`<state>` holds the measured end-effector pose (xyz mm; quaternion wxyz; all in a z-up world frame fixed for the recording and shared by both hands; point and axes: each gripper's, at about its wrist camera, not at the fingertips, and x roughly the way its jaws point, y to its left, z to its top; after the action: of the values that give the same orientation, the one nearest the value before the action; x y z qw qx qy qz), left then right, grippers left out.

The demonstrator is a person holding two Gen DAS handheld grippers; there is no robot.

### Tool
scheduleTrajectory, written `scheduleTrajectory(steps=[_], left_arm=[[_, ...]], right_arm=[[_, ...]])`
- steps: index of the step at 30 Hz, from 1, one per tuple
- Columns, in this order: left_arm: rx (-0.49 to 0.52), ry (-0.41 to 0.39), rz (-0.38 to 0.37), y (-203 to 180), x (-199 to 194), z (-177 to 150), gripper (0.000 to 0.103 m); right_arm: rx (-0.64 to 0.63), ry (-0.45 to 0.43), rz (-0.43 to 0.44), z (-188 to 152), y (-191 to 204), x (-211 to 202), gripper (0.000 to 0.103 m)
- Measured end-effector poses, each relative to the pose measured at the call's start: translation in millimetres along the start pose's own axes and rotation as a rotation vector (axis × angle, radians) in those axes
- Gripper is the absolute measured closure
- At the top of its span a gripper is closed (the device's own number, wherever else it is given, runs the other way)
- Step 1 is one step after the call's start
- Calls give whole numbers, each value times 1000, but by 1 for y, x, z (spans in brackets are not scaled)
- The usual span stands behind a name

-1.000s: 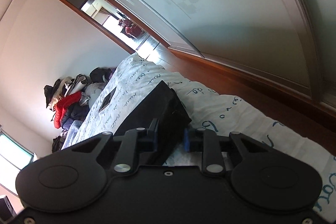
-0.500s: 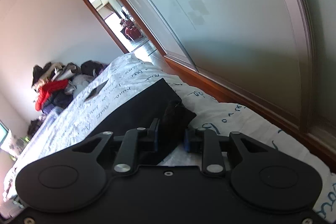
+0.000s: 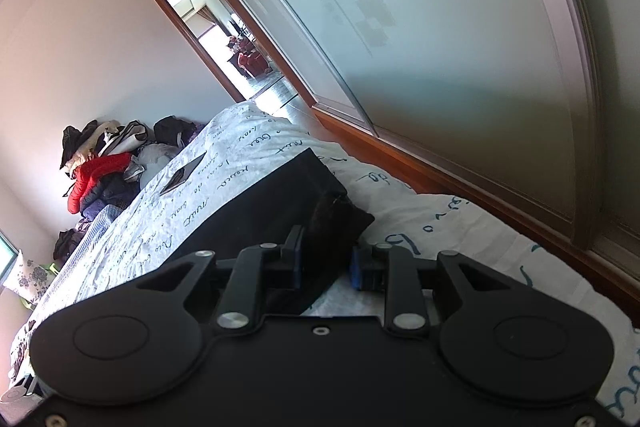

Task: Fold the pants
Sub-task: 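Press the folded pants edge with the right gripper near the wardrobe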

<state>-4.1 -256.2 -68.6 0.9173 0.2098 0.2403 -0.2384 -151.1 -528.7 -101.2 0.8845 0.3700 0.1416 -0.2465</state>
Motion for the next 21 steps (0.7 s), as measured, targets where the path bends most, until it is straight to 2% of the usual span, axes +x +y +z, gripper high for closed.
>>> scheduleTrajectory(steps=[5, 10, 14, 17, 19, 21], left_arm=[[-7, 1, -11, 1, 0, -1, 1], [-40, -3, -70, 10, -4, -5, 1], [-132, 4, -99, 25, -5, -3, 5], [-250, 22, -100, 42, -2, 5, 5], [-301, 80, -118, 47, 8, 11, 5], [-263, 181, -148, 38, 22, 16, 3]], right_arm=[[5, 1, 2, 0, 0, -1, 79], [-15, -3, -17, -1, 2, 0, 79], [-37, -6, -42, -1, 6, -1, 79], [0, -11, -23, -1, 0, -3, 79], [25, -16, -12, -1, -4, -4, 79], [37, -29, -21, -2, -3, -6, 78]])
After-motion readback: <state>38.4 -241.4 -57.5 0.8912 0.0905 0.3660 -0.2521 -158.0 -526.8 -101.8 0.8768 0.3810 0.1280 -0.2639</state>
